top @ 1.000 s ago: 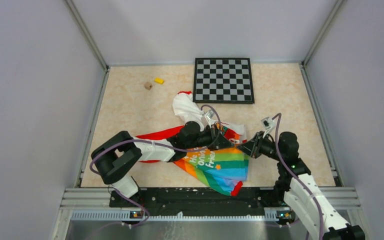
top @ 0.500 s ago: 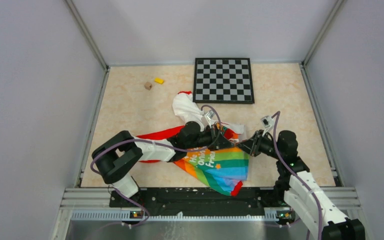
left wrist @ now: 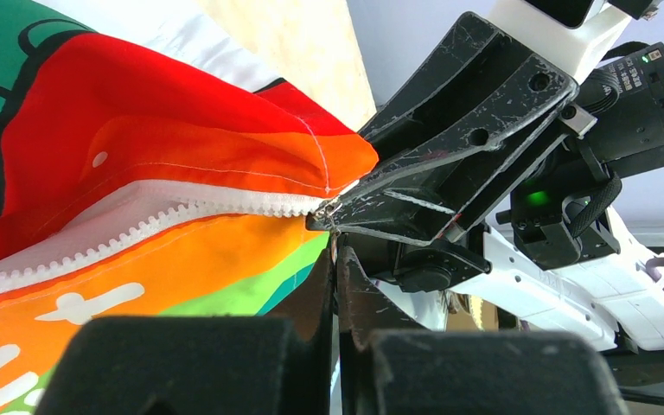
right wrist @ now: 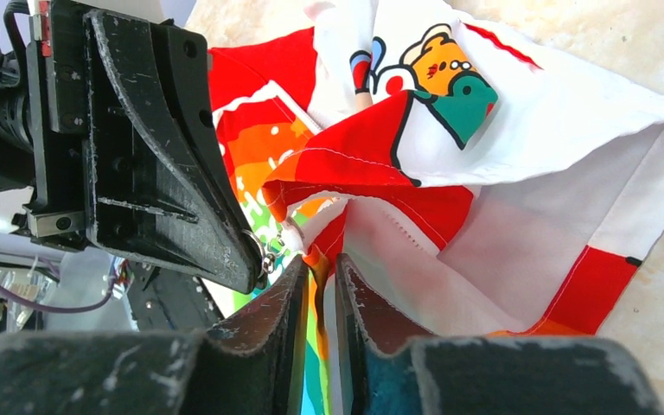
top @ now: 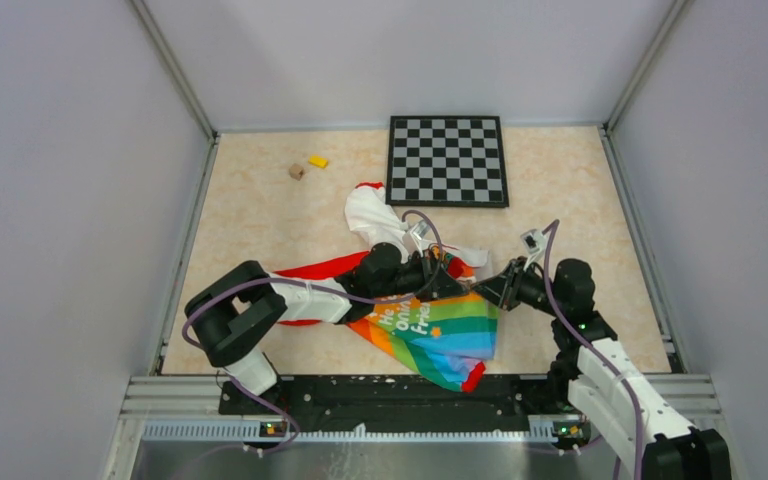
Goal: Zip up the jacket
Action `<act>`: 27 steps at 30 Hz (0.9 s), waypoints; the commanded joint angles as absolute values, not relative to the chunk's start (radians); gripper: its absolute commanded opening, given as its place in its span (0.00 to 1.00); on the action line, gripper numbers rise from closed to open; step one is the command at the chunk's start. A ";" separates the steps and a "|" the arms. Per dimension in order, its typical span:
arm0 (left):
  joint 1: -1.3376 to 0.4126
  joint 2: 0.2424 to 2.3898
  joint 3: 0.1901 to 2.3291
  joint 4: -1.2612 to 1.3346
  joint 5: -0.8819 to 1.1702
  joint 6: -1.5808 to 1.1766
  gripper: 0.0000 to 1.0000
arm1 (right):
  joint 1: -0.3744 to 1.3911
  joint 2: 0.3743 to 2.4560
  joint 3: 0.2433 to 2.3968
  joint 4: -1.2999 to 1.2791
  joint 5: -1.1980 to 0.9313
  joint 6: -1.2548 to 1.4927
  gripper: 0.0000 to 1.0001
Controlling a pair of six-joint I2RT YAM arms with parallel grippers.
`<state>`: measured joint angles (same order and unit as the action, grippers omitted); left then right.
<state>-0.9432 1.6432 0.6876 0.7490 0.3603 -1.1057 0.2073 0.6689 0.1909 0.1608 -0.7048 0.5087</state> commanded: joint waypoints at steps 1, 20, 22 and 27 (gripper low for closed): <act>-0.942 1.641 0.718 0.787 0.368 -1.111 0.00 | 0.212 0.675 0.223 0.246 -0.708 0.510 0.17; -0.761 1.617 0.767 0.332 0.370 -0.940 0.00 | 0.202 0.452 0.092 0.372 -0.486 0.845 0.00; -0.762 1.608 0.752 0.395 0.447 -0.938 0.00 | 0.201 0.442 0.103 0.339 -0.483 0.822 0.00; -0.809 1.618 0.780 0.471 0.510 -0.957 0.00 | 0.203 0.551 0.152 0.284 -0.589 0.700 0.00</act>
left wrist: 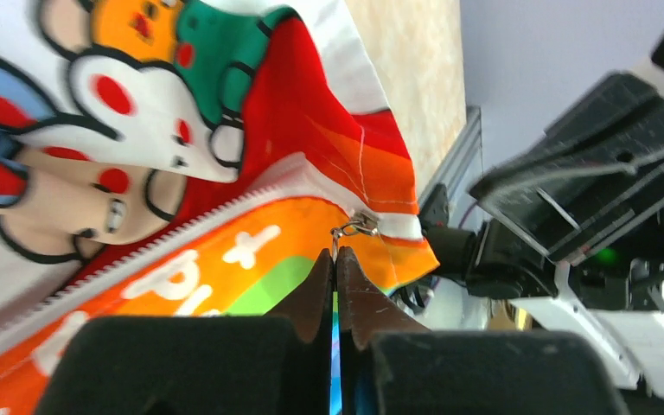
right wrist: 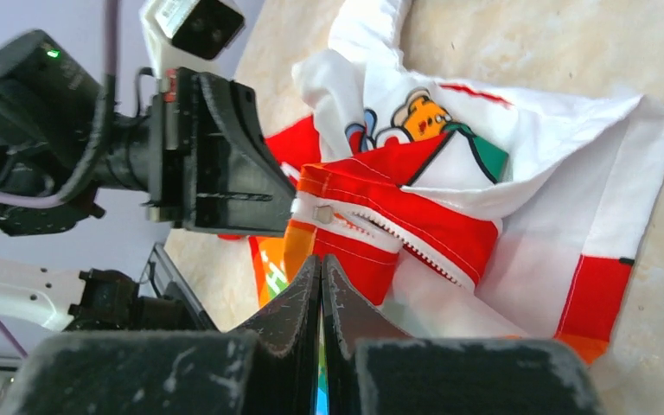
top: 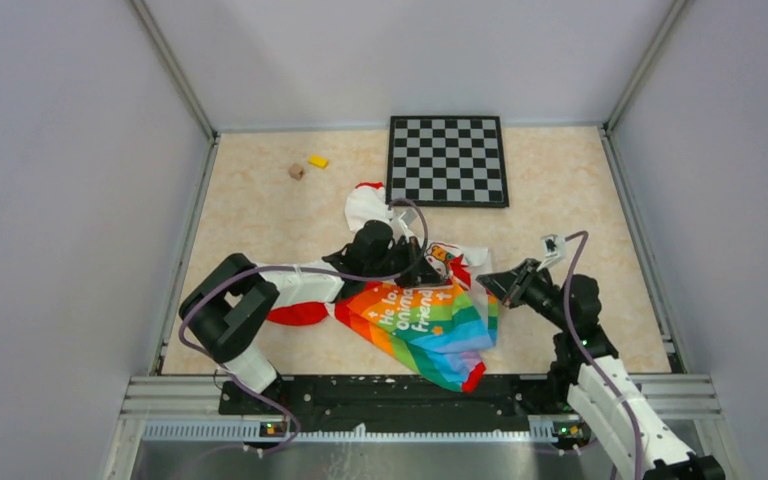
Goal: Zip up the jacket
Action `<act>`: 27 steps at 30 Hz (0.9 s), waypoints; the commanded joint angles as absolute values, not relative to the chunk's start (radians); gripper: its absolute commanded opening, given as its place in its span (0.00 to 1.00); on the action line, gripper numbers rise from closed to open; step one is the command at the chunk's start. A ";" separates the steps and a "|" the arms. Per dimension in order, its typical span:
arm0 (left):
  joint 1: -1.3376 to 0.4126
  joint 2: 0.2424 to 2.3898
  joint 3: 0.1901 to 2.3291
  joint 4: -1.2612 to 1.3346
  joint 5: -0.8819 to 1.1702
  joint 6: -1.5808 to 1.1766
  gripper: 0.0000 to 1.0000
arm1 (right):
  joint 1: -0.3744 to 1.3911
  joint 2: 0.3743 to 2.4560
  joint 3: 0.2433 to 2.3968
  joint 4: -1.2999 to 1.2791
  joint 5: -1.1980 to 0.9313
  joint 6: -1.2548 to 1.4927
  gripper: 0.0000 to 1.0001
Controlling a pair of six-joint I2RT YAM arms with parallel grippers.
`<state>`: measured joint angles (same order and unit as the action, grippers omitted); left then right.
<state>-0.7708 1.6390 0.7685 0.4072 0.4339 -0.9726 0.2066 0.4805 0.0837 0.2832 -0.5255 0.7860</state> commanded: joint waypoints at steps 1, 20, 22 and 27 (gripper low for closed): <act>-0.812 1.624 0.778 0.491 0.513 -0.967 0.00 | 0.204 0.578 0.190 0.232 -0.610 0.656 0.02; -0.833 1.669 0.813 0.564 0.538 -1.008 0.00 | 0.262 0.832 0.356 0.057 -0.728 0.395 0.36; -0.834 1.669 0.814 0.563 0.537 -1.009 0.00 | 0.275 0.835 0.357 0.062 -0.713 0.390 0.36; -0.838 1.672 0.813 0.572 0.541 -1.015 0.00 | 0.287 0.851 0.371 0.052 -0.676 0.377 0.33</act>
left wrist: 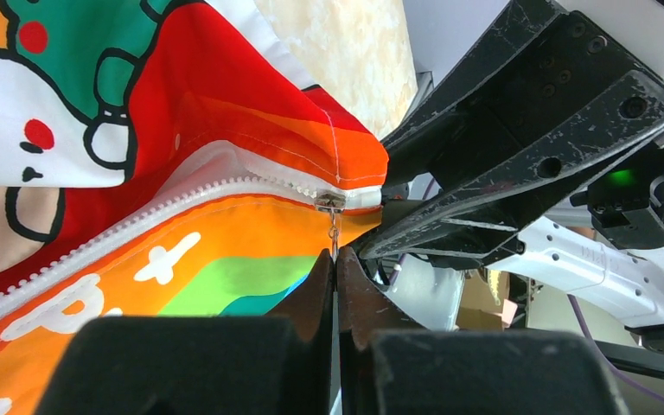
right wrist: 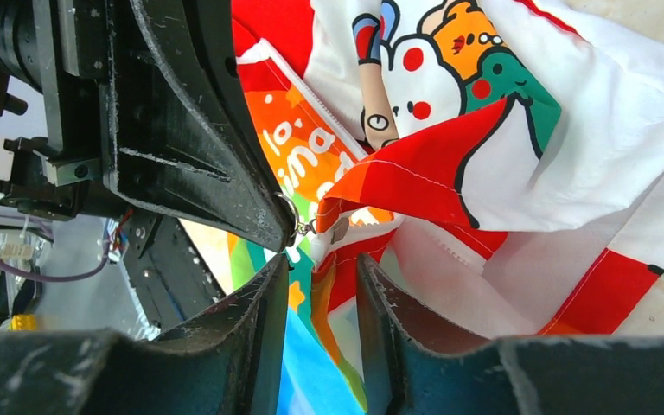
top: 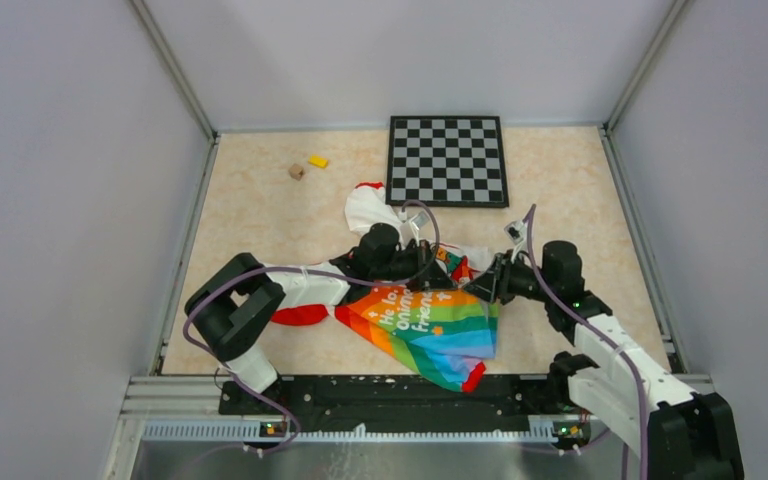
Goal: Zip up the jacket
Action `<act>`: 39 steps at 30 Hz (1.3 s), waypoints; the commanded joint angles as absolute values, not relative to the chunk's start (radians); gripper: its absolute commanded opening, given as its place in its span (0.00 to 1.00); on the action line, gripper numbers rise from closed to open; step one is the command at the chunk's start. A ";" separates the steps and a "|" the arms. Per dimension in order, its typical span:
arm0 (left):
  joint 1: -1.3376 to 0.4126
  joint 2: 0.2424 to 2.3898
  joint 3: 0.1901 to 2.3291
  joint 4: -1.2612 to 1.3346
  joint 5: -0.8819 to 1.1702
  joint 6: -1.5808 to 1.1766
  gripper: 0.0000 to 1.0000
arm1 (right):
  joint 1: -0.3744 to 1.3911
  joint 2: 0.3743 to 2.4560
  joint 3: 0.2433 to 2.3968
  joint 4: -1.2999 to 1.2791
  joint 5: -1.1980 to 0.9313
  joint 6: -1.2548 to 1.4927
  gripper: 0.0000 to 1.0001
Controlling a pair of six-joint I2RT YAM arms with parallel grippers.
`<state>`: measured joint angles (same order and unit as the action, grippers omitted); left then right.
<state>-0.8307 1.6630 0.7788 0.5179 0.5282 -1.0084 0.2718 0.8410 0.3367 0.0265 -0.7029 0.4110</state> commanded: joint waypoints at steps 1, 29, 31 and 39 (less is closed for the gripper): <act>-0.839 1.672 0.814 0.572 0.541 -1.016 0.00 | 0.291 0.854 0.374 0.048 -0.660 0.375 0.33; -0.791 1.720 0.782 0.358 0.352 -0.901 0.00 | 0.098 0.562 0.181 0.279 -0.576 0.810 0.00; -0.790 1.682 0.783 0.315 0.340 -0.846 0.00 | 0.097 0.553 0.166 0.263 -0.567 0.793 0.00; -0.779 1.474 0.832 -0.152 0.014 -0.649 0.00 | 0.094 0.535 0.282 -0.129 -0.312 0.612 0.00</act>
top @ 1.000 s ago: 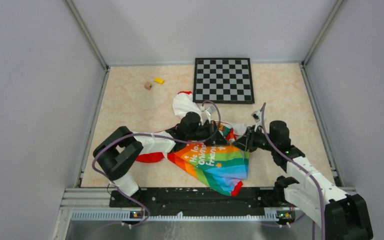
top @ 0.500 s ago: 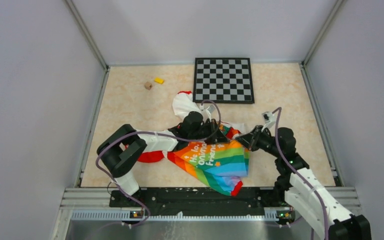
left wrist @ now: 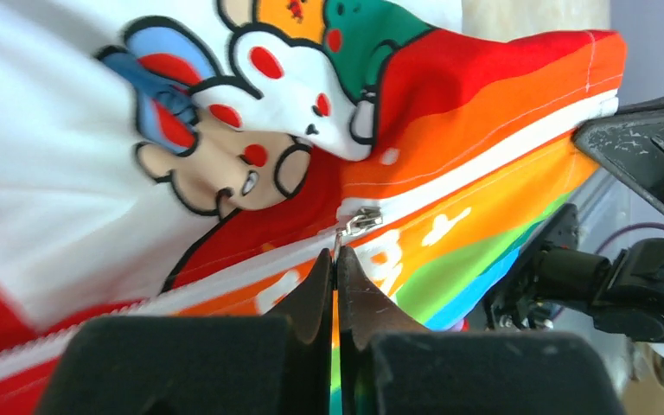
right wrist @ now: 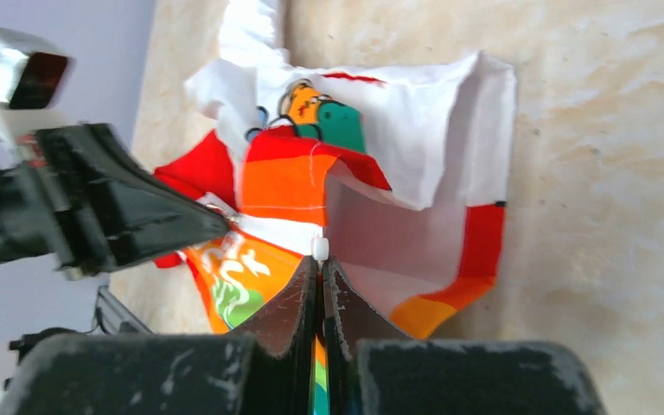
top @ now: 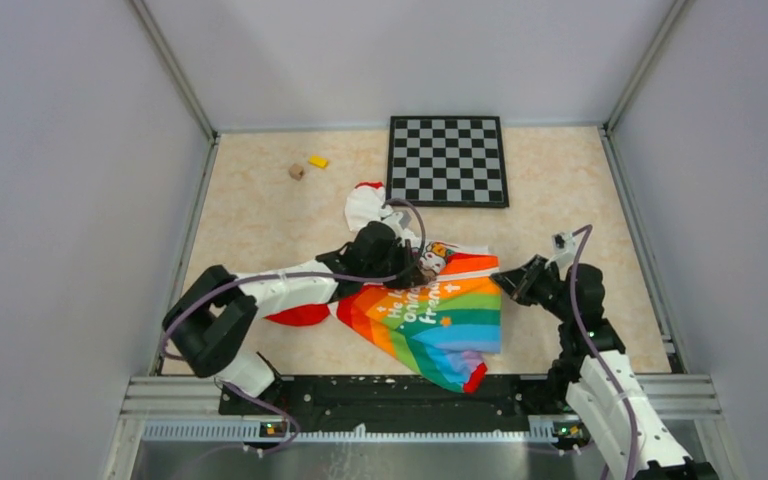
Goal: Zip up the jacket
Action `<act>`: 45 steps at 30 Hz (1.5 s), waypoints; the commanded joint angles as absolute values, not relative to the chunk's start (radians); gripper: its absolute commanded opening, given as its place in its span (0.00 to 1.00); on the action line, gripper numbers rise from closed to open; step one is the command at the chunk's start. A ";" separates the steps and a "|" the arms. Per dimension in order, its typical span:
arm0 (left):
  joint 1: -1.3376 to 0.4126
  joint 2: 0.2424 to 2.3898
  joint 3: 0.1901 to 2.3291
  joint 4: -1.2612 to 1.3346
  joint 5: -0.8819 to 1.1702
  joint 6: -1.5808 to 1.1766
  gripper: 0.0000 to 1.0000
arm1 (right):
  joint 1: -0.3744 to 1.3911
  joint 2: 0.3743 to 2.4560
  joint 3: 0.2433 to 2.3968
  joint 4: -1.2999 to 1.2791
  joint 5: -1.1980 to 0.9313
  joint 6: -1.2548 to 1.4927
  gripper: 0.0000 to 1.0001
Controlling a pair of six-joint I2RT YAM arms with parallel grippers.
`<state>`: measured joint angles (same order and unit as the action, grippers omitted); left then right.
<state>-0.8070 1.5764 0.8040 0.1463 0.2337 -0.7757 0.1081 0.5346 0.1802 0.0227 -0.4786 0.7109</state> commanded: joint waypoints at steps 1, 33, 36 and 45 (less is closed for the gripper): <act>-0.768 1.445 0.827 -0.195 -0.039 -0.642 0.00 | 0.095 0.532 0.285 -0.143 -0.301 0.610 0.00; -0.552 0.800 0.876 -0.473 -0.248 -0.568 0.99 | 0.339 0.740 0.786 -0.642 0.029 0.524 0.88; -0.553 0.718 0.965 -0.427 -0.219 -0.464 0.99 | 0.340 0.749 0.952 -0.737 -0.009 0.447 0.89; -0.553 0.662 1.352 -0.392 -0.125 -0.222 0.99 | 0.340 0.793 1.615 -0.970 0.039 0.271 0.90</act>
<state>-0.5549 0.6693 1.2205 -0.4438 -0.1757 -0.3588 0.3321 0.8062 1.3857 -0.8658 -0.0063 0.3752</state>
